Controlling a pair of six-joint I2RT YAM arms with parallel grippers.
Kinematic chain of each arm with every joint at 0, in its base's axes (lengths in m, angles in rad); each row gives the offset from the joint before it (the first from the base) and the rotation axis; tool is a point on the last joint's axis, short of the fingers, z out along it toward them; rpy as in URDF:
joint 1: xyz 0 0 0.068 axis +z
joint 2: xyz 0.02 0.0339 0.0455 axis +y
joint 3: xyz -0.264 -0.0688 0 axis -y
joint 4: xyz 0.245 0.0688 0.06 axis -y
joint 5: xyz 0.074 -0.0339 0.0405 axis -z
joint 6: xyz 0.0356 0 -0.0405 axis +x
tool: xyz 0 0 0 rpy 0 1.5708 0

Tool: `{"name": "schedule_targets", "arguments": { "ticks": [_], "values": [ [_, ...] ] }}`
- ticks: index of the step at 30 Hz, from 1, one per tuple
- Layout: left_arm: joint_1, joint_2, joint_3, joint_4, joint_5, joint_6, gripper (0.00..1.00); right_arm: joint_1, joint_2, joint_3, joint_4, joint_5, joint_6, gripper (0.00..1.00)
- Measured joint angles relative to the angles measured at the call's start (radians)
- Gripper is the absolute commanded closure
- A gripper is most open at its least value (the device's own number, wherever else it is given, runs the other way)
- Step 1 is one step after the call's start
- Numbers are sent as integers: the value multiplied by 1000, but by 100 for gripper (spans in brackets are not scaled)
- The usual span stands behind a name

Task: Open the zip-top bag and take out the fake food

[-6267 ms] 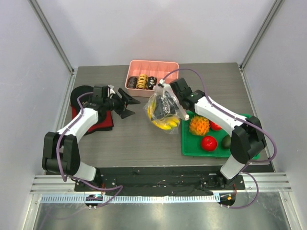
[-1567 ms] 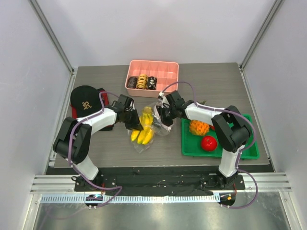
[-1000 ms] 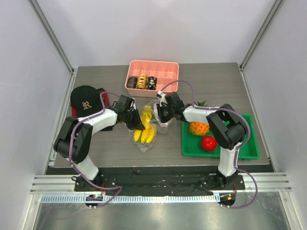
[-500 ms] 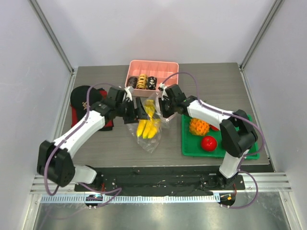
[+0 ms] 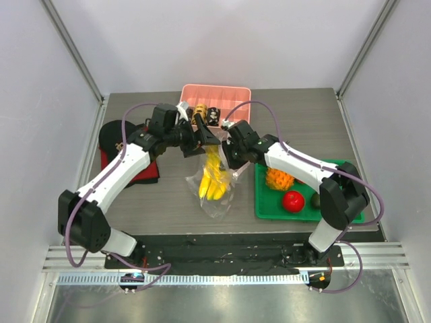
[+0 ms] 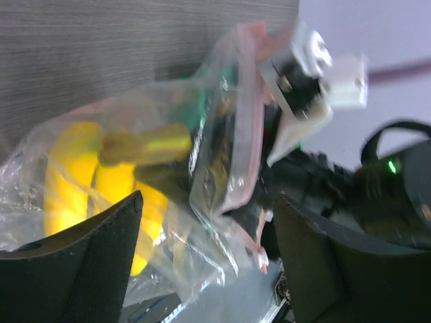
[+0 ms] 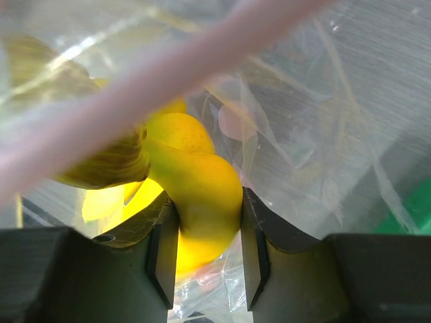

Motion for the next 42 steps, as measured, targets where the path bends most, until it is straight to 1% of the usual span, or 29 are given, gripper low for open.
{"name": "schedule_targets", "arguments": {
  "ticks": [1,3,4,6,7,8,10,11,12,18,22,24,27,29,32,37,42],
  "values": [
    [-1,17,12,-1,-3,-3,38,6,-4,3,-6,7,-2,99],
    [-2,53,42,-16,-9,-7,44,17,-18,8,-14,26,-4,98],
    [-3,68,55,-28,-12,-5,51,20,-25,11,-20,37,-3,98],
    [-4,80,72,-49,-31,6,58,20,-37,12,-31,48,-6,98],
    [-6,82,81,-64,-41,14,73,20,-42,13,-35,55,-7,99],
    [-9,84,91,-81,-52,21,83,20,-48,13,-39,59,-7,99],
    [-13,85,111,-113,-77,36,95,19,-61,14,-43,66,-7,99],
    [-14,85,124,-128,-92,50,96,20,-68,14,-45,67,-8,99],
    [-17,85,134,-139,-103,56,100,20,-75,14,-47,70,-9,99],
    [-21,85,155,-166,-139,67,100,20,-90,20,-67,85,-34,99],
    [-23,77,145,-174,-193,63,100,20,-104,4,-66,116,-54,99],
    [-23,69,129,-176,-223,58,100,20,-150,-50,-37,118,-74,99],
    [-23,65,109,-175,-241,50,100,20,-266,-153,-15,127,-94,99],
    [-29,64,96,-169,-237,36,100,26,-322,-179,-3,142,-104,99],
    [-41,53,69,-141,-222,27,100,32,-360,-182,25,161,-103,99],
    [-47,50,43,-130,-218,18,100,29,-366,-181,76,195,-72,99],
    [-77,51,43,-127,-223,19,100,27,-360,-134,67,264,-61,99]
  ]
}}
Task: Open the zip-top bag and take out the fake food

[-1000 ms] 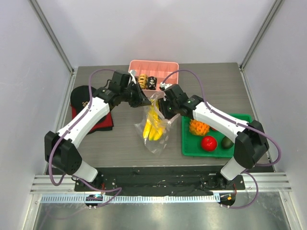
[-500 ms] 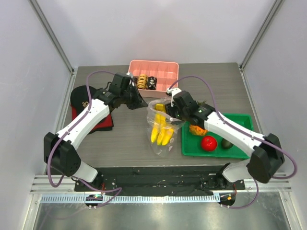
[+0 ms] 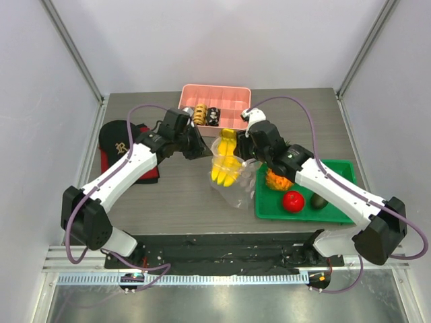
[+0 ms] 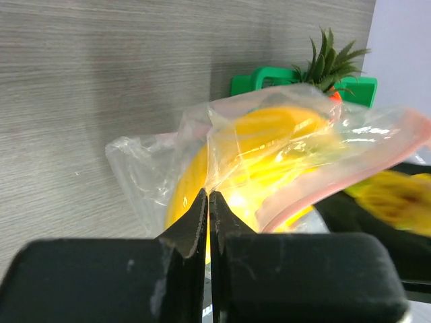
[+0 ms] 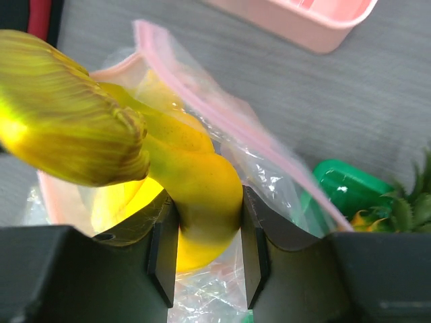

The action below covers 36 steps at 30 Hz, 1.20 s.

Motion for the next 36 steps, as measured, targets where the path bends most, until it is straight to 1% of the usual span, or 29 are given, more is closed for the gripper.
{"name": "schedule_targets", "arguments": {
  "ticks": [6,15,19,22,24,26,30,33,36],
  "values": [
    [-29,8,32,-18,-14,27,100,12,2,69,-4,26,-58,98],
    [-95,108,270,-207,-114,138,100,58,32,159,3,98,-245,98],
    [-103,126,339,-291,-167,177,100,66,51,179,10,116,-310,99],
    [-104,119,373,-334,-208,196,100,66,64,180,7,135,-319,99],
    [-104,105,384,-334,-210,199,100,66,77,180,4,134,-286,99],
    [-104,80,368,-308,-183,187,100,61,96,183,0,117,-200,99],
    [-113,25,270,-211,-111,142,100,56,125,172,18,72,-26,99],
    [-125,26,222,-184,-90,123,100,42,125,163,28,40,65,99],
    [-130,27,184,-172,-84,119,100,6,126,163,50,-27,162,99]
  ]
}}
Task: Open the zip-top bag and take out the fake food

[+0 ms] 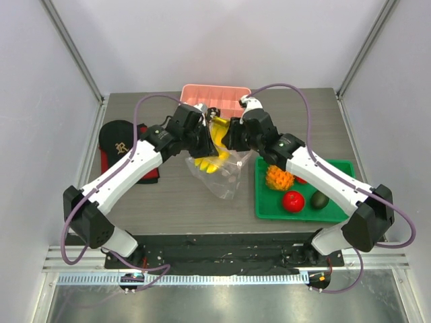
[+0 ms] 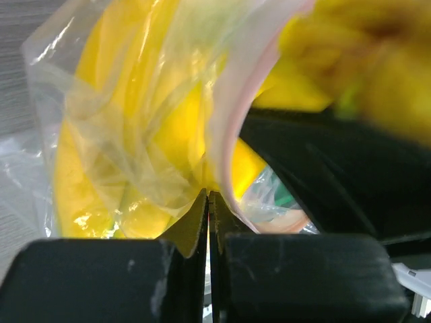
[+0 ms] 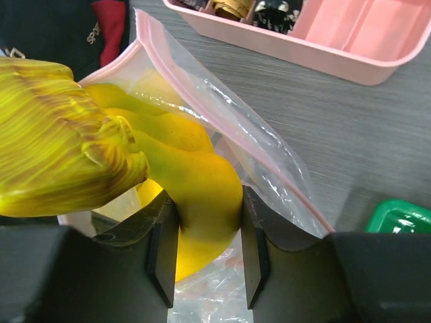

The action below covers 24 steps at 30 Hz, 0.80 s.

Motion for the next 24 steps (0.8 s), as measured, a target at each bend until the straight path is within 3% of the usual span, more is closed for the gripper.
{"name": "schedule_targets", "arguments": {
  "ticks": [9,13,19,20,22,24],
  "values": [
    [1,-31,-36,54,-3,1,99,-99,10,-32,19,-196,173,98],
    [1,-76,-78,110,26,2,50,-116,9,-44,49,-285,188,99],
    [11,-174,-113,138,42,14,26,-119,-19,-116,82,-333,126,99],
    [22,-195,-113,135,41,19,11,-121,-28,-126,79,-334,112,99],
    [56,-241,-114,129,40,22,0,-130,-47,-140,76,-339,93,98],
    [100,-296,-144,140,42,22,0,-143,-66,-148,76,-344,81,99]
  ]
}}
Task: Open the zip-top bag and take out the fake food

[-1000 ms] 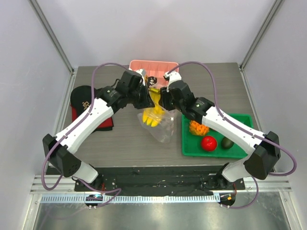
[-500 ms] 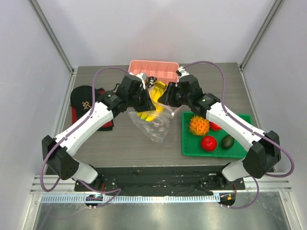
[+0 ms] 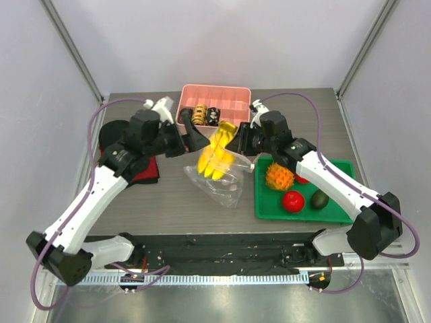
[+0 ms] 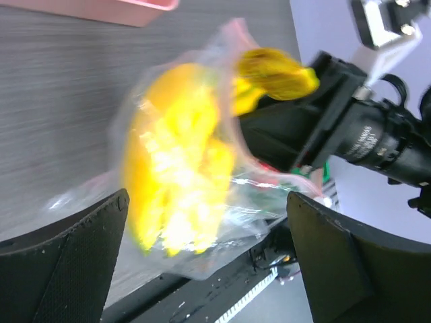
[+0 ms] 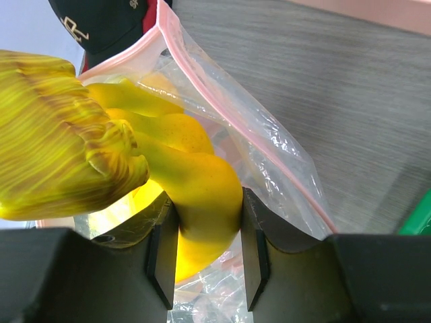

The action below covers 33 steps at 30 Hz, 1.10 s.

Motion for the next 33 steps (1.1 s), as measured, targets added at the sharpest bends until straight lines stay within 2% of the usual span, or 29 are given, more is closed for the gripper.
{"name": "schedule_targets", "arguments": {
  "ticks": [4,7,11,15,17,20,21,23,24,25,27,33],
  "values": [
    [141,-136,-175,7,42,-69,0,-19,-19,-3,2,-14,-10,99],
    [239,-180,-336,23,98,-144,0,-26,-23,-5,8,-20,-10,98],
    [285,-175,-503,81,187,-238,0,-31,-23,-5,19,-40,-4,98],
    [302,-146,-579,189,264,-311,1,-35,-23,-5,25,-56,3,98],
    [306,-121,-588,253,294,-336,8,-36,-23,-5,27,-63,6,99],
    [307,-72,-588,364,336,-383,35,-37,-23,-5,37,-74,13,99],
    [307,-55,-588,397,349,-396,59,-37,-23,-5,40,-76,16,99],
    [307,-24,-589,448,370,-418,81,-37,-23,-5,48,-79,26,98],
    [307,-12,-589,464,376,-418,97,-37,-23,-5,51,-81,31,99],
    [307,-2,-588,469,376,-413,100,-37,-23,-5,56,-82,35,99],
    [307,2,-583,455,370,-391,100,-38,-23,-5,62,-85,42,98],
    [307,4,-443,230,229,-259,100,-39,-41,-15,59,-47,39,99]
  ]
}}
